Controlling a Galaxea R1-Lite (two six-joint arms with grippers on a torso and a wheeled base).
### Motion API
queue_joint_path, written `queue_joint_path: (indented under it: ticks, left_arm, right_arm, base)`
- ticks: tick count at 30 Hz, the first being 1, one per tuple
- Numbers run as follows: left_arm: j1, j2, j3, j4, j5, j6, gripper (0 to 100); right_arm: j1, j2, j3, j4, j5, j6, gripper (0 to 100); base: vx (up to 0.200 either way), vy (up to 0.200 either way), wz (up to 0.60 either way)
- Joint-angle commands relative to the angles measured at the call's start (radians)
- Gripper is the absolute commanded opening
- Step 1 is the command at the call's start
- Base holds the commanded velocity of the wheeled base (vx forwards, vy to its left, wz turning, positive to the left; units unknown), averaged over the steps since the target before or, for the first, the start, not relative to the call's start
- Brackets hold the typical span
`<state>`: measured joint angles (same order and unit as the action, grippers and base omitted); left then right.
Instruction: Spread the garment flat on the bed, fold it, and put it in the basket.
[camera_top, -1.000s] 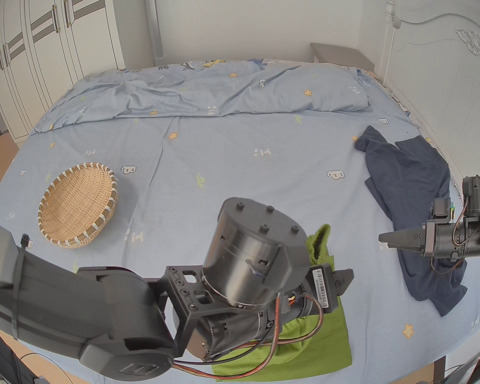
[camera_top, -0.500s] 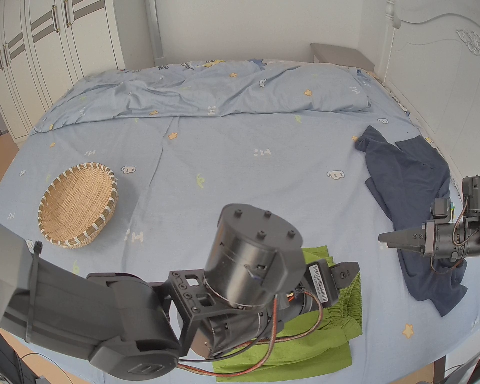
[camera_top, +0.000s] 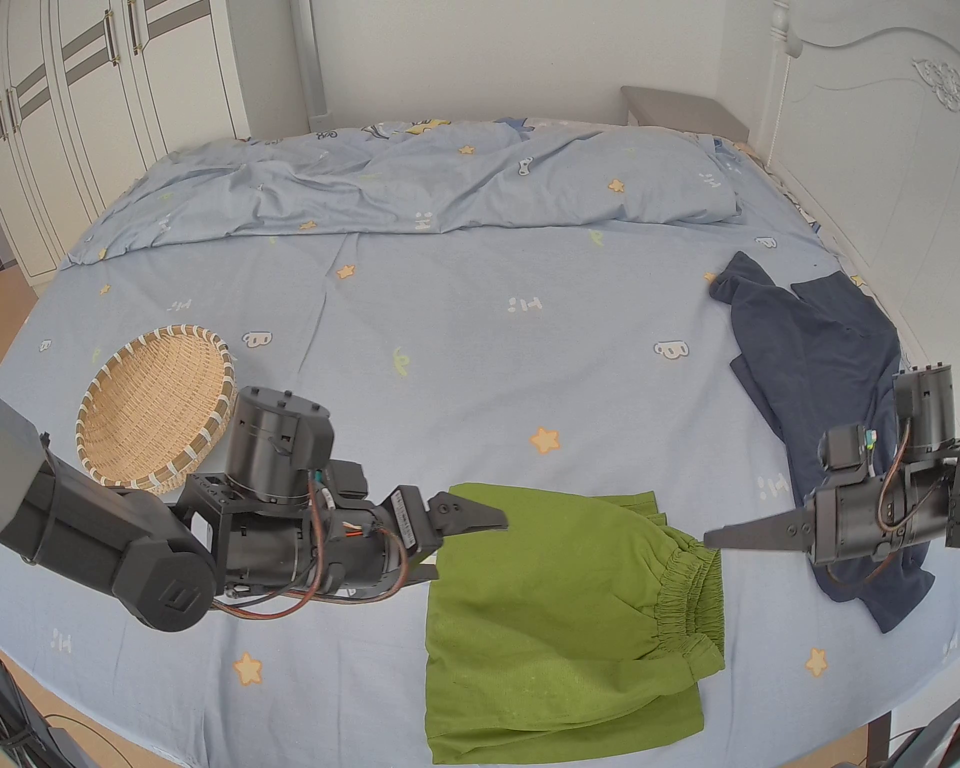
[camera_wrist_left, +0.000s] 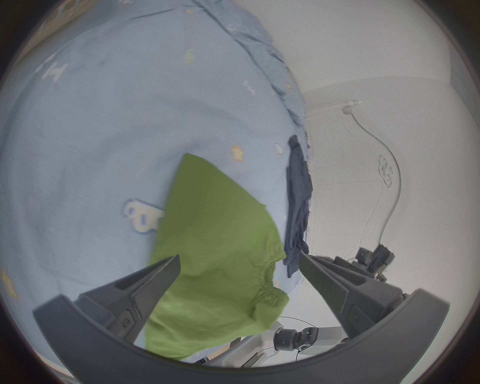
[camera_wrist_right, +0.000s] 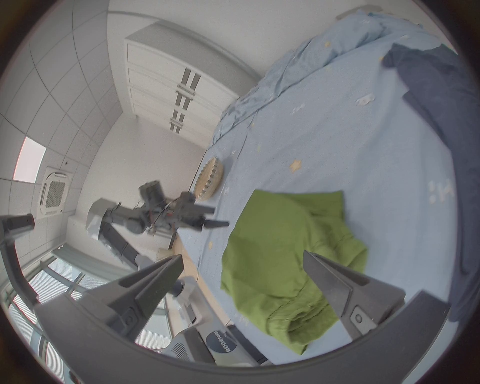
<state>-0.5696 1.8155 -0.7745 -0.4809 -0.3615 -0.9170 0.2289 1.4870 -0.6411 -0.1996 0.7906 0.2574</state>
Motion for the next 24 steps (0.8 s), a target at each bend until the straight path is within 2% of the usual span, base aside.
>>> queue_joint_path:
  ticks: [1, 3, 5, 11, 20, 24]
  left_arm:
    - [0.1, 0.065, 0.092, -0.096, -0.062, 0.015, 100]
    - [0.102, 0.079, 0.095, -0.14, -0.063, 0.015, 100]
    - [0.102, 0.105, 0.104, -0.22, -0.065, 0.014, 100]
    - [0.103, 0.146, 0.103, -0.268, -0.066, 0.014, 100]
    - [0.099, 0.168, 0.096, -0.278, -0.086, 0.014, 100]
    - [0.097, 0.169, 0.101, -0.278, -0.114, 0.014, 100]
  right_arm:
    - [0.124, 0.084, 0.057, -0.008, -0.042, 0.003, 100]
    - [0.128, 0.095, 0.067, -0.008, -0.041, 0.002, 100]
    - [0.175, 0.11, 0.084, -0.018, -0.037, 0.005, 100]
    - [0.24, 0.21, 0.106, -0.015, -0.044, 0.0, 100]
    - [0.244, 0.216, 0.236, -0.015, -0.047, -0.041, 100]
    - [0.225, 0.216, 0.297, -0.02, -0.077, -0.066, 100]
  base:
    - [0.0, 0.0, 0.0]
    - [0.0, 0.0, 0.0]
    - [0.0, 0.0, 0.0]
    - [0.0, 0.0, 0.0]
    - [0.0, 0.0, 0.0]
    - [0.0, 0.0, 0.0]
